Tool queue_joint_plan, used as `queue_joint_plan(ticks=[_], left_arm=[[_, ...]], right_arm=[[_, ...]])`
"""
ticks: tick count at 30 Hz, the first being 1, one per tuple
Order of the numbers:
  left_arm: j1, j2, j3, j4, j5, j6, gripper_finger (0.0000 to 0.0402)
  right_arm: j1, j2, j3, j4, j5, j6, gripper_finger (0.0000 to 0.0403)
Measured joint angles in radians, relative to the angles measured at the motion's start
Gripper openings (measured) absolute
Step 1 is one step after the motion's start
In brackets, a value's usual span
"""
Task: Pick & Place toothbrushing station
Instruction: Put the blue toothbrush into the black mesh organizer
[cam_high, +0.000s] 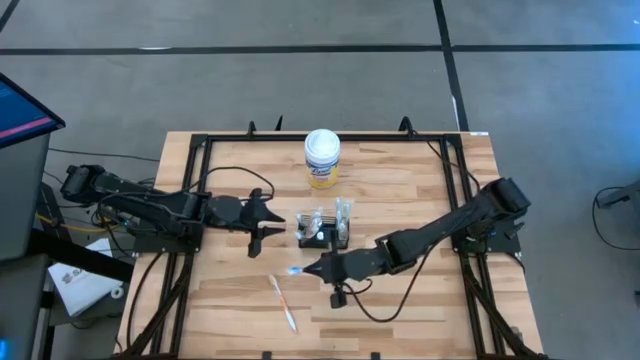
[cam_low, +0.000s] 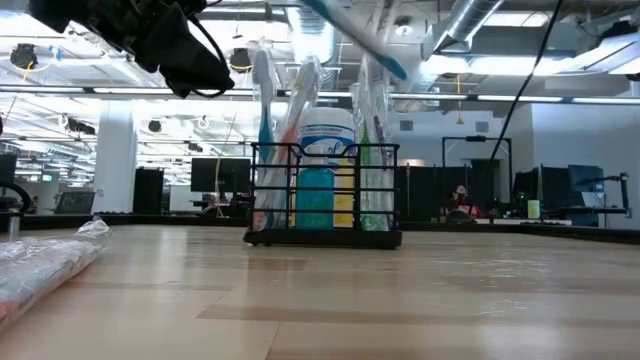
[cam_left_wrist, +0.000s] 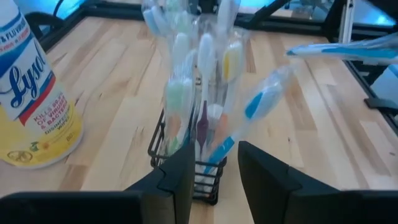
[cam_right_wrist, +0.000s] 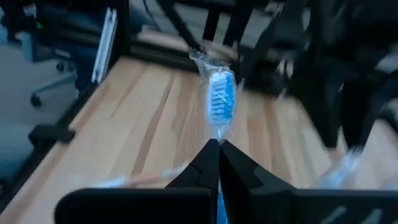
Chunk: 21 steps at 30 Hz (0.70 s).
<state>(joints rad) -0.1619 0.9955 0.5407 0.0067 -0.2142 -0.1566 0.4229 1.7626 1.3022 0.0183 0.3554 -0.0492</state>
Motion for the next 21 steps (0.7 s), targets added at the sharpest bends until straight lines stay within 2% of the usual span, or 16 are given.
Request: queue_joint_plan(ticks=[7,21], left_arm=[[-0.011,0.000,0.000,0.064,-0.004,0.039,0.0117],[-0.065,0.000,0.000,0.324,0.000,0.215,0.0117]], right_arm=[[-0.024,-0.013,0.000,0.153,0.012,-0.068,0.0000],[-0.079,-0.026,0.000,0.381,0.009,-0.145,0.0000]])
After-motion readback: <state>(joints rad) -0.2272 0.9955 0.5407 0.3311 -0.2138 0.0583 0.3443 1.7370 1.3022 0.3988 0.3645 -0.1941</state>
